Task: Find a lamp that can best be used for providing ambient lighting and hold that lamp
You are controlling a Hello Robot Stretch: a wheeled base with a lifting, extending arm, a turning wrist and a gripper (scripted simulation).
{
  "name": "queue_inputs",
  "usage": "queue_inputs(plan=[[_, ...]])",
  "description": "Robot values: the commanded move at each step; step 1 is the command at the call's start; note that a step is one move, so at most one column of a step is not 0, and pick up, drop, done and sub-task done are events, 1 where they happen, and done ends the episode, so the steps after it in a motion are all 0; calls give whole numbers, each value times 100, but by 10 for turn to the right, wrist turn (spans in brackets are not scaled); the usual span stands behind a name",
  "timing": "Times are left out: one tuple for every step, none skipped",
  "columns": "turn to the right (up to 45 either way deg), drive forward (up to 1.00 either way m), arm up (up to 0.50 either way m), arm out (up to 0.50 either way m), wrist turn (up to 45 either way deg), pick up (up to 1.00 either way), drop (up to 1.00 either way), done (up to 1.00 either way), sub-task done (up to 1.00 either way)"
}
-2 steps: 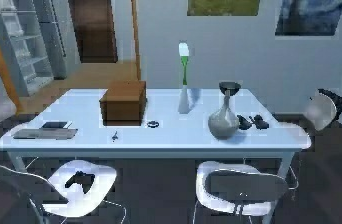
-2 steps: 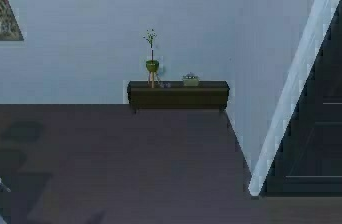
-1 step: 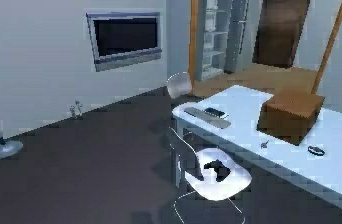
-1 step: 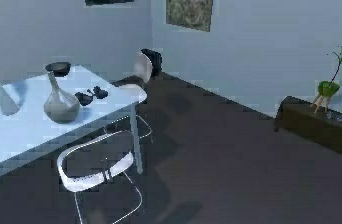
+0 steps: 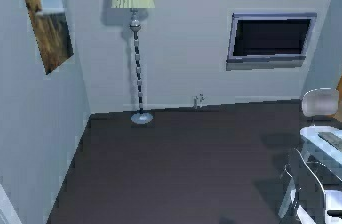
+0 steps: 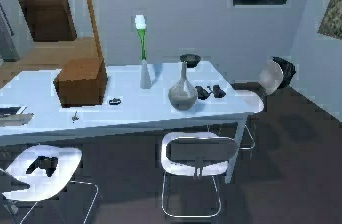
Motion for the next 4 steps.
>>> queue_inputs(plan=[[-30, 0, 0, 0, 0, 0, 0, 0, 0], [210, 0, 0, 0, 0, 0, 0, 0, 0], [0, 90, 0, 0, 0, 0, 0, 0, 0], [150, 0, 0, 0, 0, 0, 0, 0, 0]])
